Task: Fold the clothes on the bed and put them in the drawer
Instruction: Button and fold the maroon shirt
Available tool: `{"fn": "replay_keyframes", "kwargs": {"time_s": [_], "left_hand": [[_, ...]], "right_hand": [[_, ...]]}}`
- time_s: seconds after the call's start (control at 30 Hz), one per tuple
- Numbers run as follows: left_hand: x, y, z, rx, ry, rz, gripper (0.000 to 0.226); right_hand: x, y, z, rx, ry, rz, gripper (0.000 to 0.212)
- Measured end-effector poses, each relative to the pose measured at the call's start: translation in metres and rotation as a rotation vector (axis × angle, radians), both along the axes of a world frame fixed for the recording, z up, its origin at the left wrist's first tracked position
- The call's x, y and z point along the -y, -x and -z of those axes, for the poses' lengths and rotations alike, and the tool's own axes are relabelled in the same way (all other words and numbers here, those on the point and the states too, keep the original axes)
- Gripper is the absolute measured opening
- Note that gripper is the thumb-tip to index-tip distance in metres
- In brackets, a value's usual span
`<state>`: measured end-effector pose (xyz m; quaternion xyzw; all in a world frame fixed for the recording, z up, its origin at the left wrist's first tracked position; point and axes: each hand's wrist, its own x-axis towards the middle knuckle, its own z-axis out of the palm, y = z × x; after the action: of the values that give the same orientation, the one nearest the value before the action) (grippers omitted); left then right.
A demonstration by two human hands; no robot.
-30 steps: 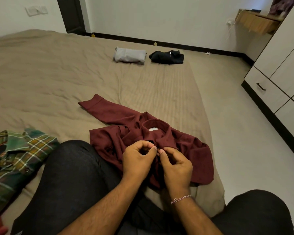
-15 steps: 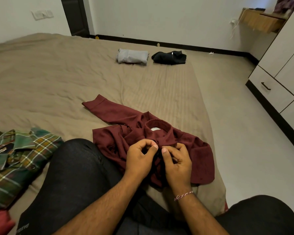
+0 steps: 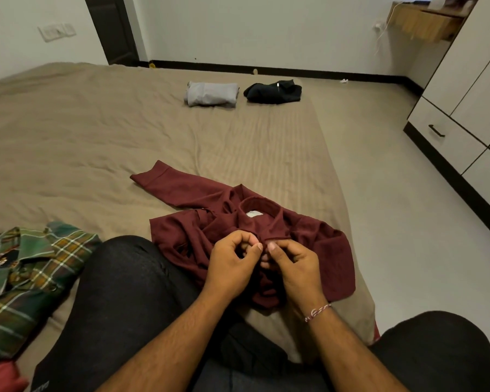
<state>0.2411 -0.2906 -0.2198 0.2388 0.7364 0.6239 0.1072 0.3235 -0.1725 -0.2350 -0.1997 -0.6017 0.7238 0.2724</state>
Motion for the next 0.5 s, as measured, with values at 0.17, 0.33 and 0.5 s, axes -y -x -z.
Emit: {"fn": "replay_keyframes", "kwargs": {"time_s": [0.17, 0.33, 0.5], "left_hand": [[0.000, 0.001, -0.001, 0.090, 0.011, 0.068, 0.012], [-0.001, 0.008, 0.002, 0.127, 0.044, 0.118, 0.017], [-0.001, 0.011, 0.007, 0.094, 0.086, 0.113, 0.017]], "right_hand": [[-0.006, 0.000, 0.003, -0.006, 0.068, -0.041, 0.006], [-0.009, 0.001, 0.007, 0.009, -0.144, -0.034, 0.013], [-0.010, 0.001, 0.013, 0.074, -0.396, 0.034, 0.014]]}}
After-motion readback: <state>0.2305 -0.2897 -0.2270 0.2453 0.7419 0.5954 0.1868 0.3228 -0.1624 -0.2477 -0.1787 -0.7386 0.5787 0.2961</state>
